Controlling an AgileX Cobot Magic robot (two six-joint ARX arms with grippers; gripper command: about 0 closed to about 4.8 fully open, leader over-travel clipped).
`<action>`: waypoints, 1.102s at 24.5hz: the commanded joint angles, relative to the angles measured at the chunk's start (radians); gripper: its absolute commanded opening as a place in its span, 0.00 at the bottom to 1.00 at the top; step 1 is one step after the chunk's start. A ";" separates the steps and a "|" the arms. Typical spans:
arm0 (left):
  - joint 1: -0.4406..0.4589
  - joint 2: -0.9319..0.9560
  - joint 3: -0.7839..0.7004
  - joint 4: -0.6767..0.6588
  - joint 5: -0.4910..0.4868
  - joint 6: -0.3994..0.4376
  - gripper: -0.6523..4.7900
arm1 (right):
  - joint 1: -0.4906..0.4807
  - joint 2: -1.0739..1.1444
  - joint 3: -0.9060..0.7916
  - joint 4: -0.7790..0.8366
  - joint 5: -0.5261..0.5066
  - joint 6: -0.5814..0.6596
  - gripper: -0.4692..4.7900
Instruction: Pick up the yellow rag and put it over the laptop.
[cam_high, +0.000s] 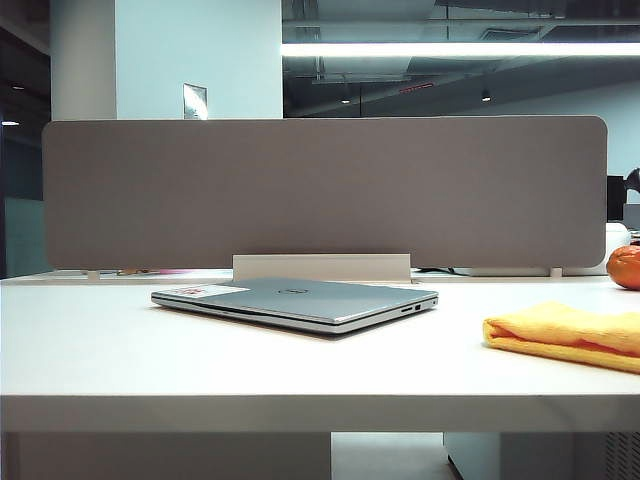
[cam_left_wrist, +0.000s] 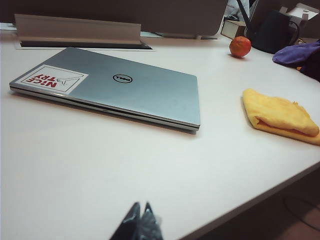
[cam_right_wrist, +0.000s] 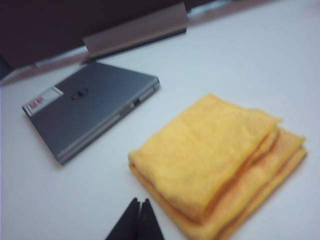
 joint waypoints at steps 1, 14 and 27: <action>-0.001 0.001 0.002 -0.015 0.004 -0.005 0.11 | 0.000 0.006 0.068 0.020 0.008 0.004 0.13; -0.001 0.001 0.002 -0.016 0.004 -0.005 0.11 | 0.000 0.220 0.304 -0.173 0.007 0.003 0.13; 0.000 0.001 0.002 -0.016 0.003 -0.005 0.11 | 0.000 0.777 0.640 -0.249 -0.097 -0.098 0.19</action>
